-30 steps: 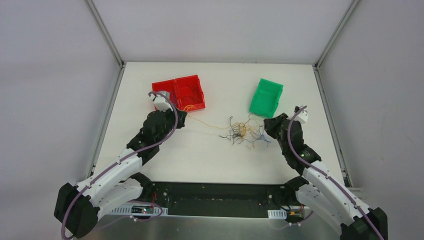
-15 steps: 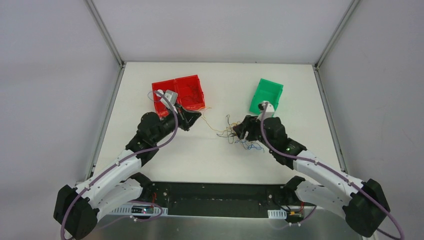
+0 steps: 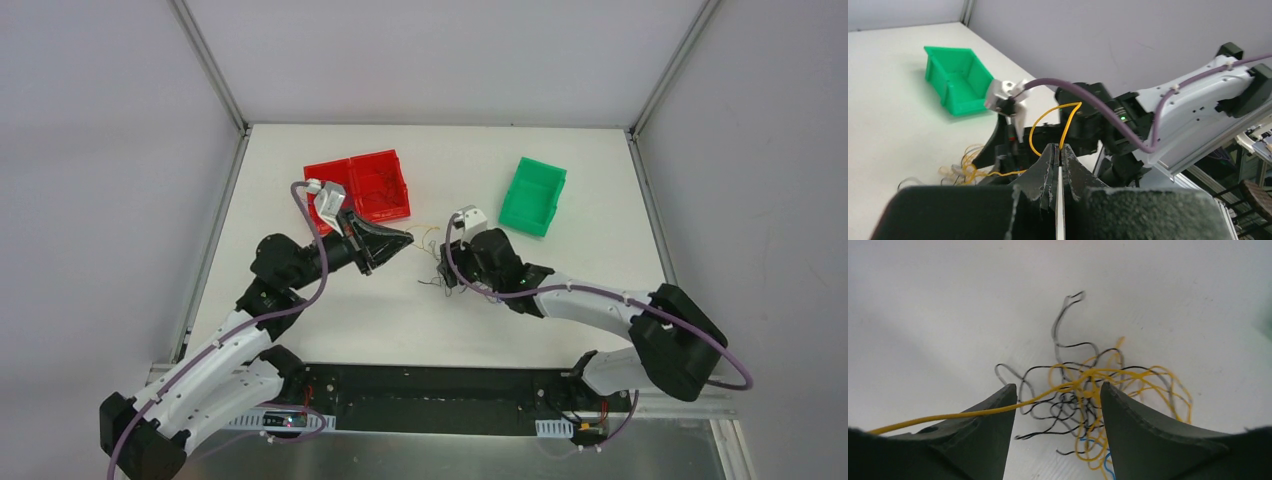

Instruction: Untangle the cables

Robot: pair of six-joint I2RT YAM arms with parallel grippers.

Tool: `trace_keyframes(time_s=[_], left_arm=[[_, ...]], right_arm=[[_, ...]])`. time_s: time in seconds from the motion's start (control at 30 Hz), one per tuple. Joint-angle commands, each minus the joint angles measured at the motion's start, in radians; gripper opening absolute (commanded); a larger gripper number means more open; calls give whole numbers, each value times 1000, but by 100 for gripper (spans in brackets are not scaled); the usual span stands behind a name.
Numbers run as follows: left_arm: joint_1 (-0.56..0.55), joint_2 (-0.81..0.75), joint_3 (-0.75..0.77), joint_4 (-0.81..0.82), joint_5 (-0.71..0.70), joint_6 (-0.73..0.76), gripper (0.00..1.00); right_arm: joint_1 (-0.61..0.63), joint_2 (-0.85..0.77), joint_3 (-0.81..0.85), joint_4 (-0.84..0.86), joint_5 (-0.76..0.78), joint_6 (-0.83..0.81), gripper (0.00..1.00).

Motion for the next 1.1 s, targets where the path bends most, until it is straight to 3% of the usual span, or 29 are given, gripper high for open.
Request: trace_keyframes(time_s=[0.0,0.1,0.2,0.27,0.37,0.5,0.77,0.93,1.07], left_arm=[[-10,-77,28,78,36,-44,0],[-10,-133,0,78,-7,-29,0],[-10,-226,-57,65,-126,-5,0],[-10,-300,-101,62,-212,10,0],[-11,-412,-146,32,-331,34,0],[-12,-424,-163,19,-367,33,0],[-10,-187,-66,57,-157,-2,0],[-11,-95,-38,91,-84,-31,0],[-12,-68,-37,115,-69,-46,0]], right_arm=[[3,65,123,-36,231,15,62],[-9,104,152,-69,302,69,57],[-41,151,199,-153,358,143,44],[-81,175,230,-215,346,193,31],[-141,175,235,-251,280,259,27],[-163,108,201,-242,208,260,34],[-85,-230,-50,106,-142,104,65],[-1,-395,-152,226,-269,43,67],[10,-405,-144,239,-429,68,67]])
